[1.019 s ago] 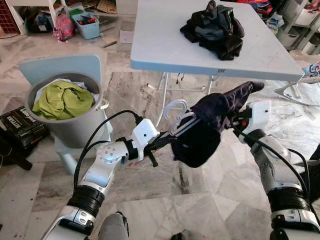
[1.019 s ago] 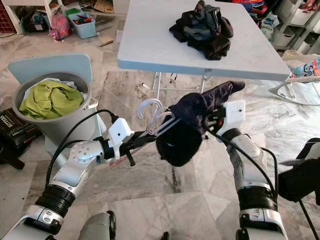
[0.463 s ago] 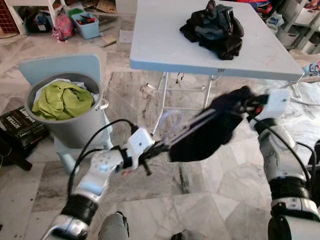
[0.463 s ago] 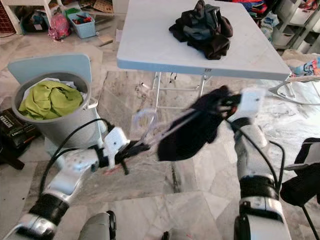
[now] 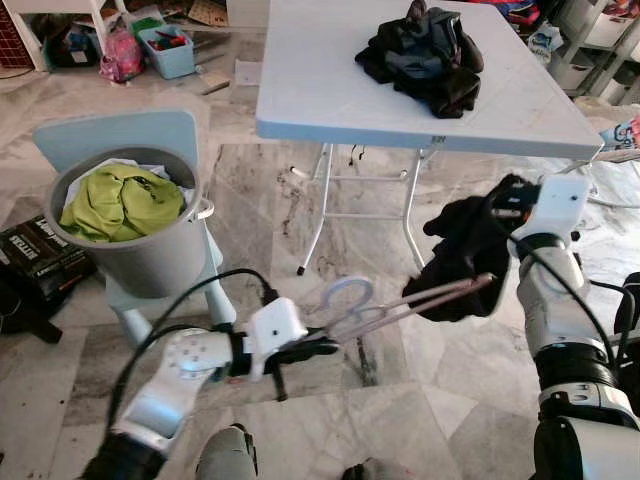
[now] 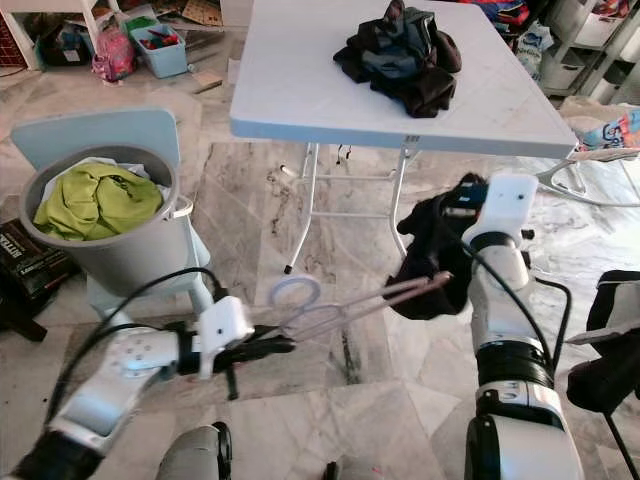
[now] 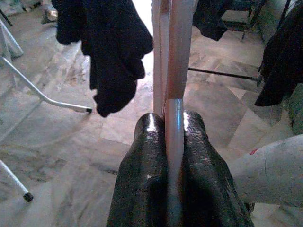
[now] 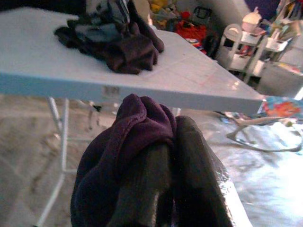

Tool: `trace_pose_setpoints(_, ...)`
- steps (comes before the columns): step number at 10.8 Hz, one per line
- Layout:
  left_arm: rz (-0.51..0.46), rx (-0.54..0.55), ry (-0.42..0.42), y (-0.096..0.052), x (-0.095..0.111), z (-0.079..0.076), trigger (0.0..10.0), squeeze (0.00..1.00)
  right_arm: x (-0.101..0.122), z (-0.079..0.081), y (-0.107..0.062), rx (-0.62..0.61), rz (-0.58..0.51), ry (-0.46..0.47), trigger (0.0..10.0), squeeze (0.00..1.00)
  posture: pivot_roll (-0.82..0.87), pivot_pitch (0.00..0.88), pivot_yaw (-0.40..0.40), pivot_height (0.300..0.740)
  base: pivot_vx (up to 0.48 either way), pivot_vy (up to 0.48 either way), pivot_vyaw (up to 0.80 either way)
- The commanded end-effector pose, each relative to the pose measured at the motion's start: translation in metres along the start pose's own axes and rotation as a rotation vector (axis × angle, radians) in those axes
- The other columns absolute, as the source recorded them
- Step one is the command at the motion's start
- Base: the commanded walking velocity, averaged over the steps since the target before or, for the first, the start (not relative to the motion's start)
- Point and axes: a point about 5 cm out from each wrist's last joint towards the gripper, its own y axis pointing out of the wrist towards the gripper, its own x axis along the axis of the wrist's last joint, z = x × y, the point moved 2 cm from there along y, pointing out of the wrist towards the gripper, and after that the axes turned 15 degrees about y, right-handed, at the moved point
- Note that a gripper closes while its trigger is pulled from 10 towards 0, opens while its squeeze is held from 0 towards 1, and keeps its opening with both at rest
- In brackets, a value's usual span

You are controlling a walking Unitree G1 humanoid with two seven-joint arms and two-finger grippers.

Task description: Hang hanger

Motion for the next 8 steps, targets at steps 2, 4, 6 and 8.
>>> trace_pose_setpoints(2, 0.011, 0.173, 0.000, -0.012, -0.002, 0.004, 0.0, 0.00, 0.004, -0.022, -0.003, -0.080, -0.030, -0.028, 0.0, 0.00, -0.03, 0.053, -0.071, 0.740, 0.000, 0.000, 0.00)
trace_pose_setpoints(4, 0.063, 0.497, -0.023, -0.031, -0.014, 0.018, 0.0, 0.00, -0.010, -0.029, -0.016, -0.086, -0.003, 0.021, 0.0, 0.00, -0.02, 0.058, -0.073, 0.740, 0.000, 0.000, 0.00)
trace_pose_setpoints(6, 0.132, 0.844, -0.097, -0.051, -0.028, 0.040, 7.6, 0.00, -0.029, -0.022, -0.029, -0.069, 0.032, 0.074, 0.0, 0.00, -0.02, 0.057, -0.073, 0.740, 0.000, 0.000, 0.00)
trace_pose_setpoints(8, 0.160, 1.009, -0.155, -0.063, -0.035, 0.050, 10.0, 0.00, -0.047, -0.012, -0.053, -0.009, 0.080, 0.159, 0.0, 0.00, -0.02, 0.054, -0.067, 0.740, 0.000, 0.000, 0.00)
